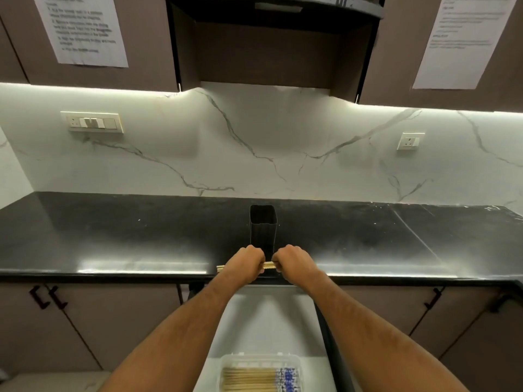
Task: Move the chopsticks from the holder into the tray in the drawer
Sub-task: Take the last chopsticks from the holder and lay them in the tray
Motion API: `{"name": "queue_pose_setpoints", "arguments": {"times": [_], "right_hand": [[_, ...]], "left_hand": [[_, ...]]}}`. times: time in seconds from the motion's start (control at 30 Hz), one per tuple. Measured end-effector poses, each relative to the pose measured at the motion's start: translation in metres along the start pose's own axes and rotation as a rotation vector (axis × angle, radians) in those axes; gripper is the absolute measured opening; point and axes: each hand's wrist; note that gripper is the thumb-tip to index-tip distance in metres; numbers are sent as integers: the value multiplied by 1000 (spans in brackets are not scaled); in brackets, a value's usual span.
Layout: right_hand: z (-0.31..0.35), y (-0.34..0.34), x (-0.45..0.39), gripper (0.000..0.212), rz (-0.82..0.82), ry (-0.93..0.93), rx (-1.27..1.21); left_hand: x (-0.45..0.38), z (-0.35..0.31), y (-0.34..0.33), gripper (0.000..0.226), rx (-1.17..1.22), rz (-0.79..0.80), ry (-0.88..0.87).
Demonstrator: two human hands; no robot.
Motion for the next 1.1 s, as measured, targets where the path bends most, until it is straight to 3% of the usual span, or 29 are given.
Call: {"name": "queue_pose_setpoints", "arguments": {"times": [0.47, 0.6, 0.77, 1.1], "right_hand": [[-1, -132, 47, 17, 163, -97, -40], [0, -184, 63, 15, 259, -99, -60], [-1, -229, 69, 10, 327, -86, -107], [1, -292, 70, 28, 349, -29, -135]], "left_hand": [[53, 27, -133, 12, -60, 148, 61], [73, 35, -183, 26, -42, 215, 69], [86, 44, -228, 15, 6, 209, 108], [81, 63, -285, 24, 89, 255, 202]]}}
Point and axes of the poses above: each hand's wrist, its own x-axis away from the middle knuckle, its own y-axis out of the back of the hand, z = x × y, and after that the axes turned 5 degrees about z, right-handed
